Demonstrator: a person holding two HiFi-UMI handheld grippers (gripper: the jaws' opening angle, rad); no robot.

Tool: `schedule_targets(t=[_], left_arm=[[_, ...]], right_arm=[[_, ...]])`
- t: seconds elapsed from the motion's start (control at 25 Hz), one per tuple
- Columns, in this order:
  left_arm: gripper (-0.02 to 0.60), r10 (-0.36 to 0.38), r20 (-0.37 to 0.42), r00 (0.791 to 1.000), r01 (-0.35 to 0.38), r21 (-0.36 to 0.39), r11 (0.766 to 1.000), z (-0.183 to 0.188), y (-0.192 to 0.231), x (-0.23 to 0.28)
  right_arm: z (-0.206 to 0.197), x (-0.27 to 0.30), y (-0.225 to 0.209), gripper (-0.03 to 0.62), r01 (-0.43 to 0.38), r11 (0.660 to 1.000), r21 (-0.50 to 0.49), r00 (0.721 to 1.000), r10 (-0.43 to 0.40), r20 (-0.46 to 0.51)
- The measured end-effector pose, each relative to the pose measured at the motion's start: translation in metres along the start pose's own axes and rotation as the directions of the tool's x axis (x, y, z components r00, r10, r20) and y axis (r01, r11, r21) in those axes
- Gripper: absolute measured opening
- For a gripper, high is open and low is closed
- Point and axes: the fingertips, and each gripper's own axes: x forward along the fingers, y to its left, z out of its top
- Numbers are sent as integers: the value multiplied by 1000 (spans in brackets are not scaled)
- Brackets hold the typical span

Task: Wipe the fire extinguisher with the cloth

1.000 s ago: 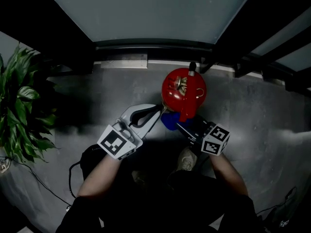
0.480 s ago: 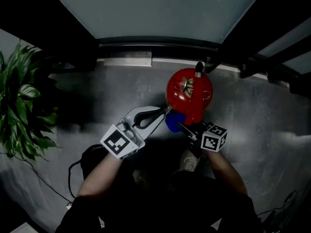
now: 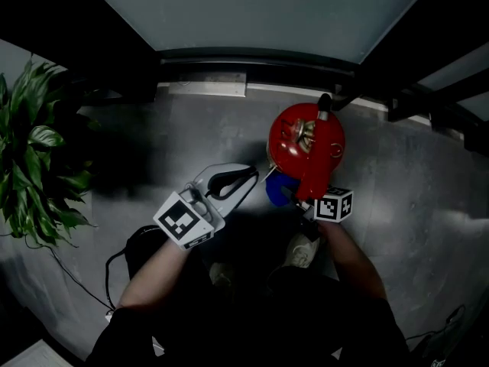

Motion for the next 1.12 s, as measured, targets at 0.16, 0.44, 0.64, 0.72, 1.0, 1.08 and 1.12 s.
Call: schedule_targets(t=[0.16, 0.44, 0.64, 0.72, 1.0, 1.08, 1.12], left_arm=[[25, 14, -8, 1000, -14, -14, 1000, -6, 4, -5], [25, 38, -27, 999, -38, -2, 999, -10, 10, -15], [25, 51, -28, 998, -51, -12, 999, -13, 11, -19], [25, 57, -23, 998, -57, -8, 998, -13, 13, -21], [25, 52, -15, 999, -52, -14, 999, -17, 16, -19], [25, 59, 11, 998, -58, -50, 997, -15, 21, -18], [25, 65, 28, 997, -63, -66, 996, -12, 25, -17]], right_arm=[[-7, 5, -21, 89, 80, 997, -11, 994, -81, -69], [-20, 15, -53, 89, 184, 983, 10, 972, -180, -148], [-31, 11, -73, 89, 301, 949, 93, 947, -286, -143], [-36, 7, -80, 89, 348, 929, 125, 933, -331, -139], [-28, -28, -84, 89, 401, 888, 225, 915, -400, -52], [-18, -47, -81, 89, 410, 887, 213, 909, -417, -11], [-10, -57, -78, 89, 413, 888, 202, 906, -424, 13]])
